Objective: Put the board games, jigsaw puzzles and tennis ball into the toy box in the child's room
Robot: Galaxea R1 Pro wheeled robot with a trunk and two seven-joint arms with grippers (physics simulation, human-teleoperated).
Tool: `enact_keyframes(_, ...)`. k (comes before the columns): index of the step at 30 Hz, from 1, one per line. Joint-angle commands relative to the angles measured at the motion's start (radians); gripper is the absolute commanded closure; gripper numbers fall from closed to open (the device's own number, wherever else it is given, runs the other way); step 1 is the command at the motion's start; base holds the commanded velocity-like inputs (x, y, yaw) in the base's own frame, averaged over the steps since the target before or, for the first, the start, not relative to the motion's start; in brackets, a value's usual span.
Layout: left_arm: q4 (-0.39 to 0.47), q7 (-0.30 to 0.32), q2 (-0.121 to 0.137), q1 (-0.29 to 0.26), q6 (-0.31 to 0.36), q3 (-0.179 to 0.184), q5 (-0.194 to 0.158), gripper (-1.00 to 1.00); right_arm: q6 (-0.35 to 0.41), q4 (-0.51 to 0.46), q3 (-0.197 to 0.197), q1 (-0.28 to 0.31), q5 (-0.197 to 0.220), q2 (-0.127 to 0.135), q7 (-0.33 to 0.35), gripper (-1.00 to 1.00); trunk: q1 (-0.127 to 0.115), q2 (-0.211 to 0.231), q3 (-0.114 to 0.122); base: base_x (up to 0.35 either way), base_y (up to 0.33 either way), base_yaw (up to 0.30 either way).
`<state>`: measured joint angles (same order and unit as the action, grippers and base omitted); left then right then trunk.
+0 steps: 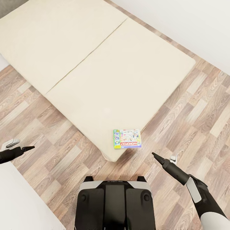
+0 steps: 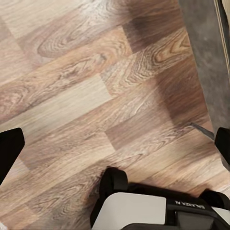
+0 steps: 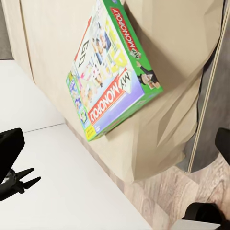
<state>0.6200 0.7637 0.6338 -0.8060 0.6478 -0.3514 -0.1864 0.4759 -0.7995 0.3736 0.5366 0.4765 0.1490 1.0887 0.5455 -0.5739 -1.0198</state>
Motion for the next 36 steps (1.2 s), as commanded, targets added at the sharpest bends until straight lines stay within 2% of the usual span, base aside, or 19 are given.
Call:
enact_keyframes(1,0.0,0.001,0.0,-0.001,0.006,-0.002,-0.003,-1.0,0.008,0.0,0.001,0.0,0.005,0.0,0.003,-1.0,0.0,-0.001,-0.002,0.0,0.0,0.0)
enact_keyframes(36,0.0,0.002,0.0,0.0,0.002,-0.001,-0.003,-1.0,0.005,0.0,0.001,0.0,0.005,-0.004,0.016,-1.0,0.0,-0.001,-0.06,0.0,0.0,0.0)
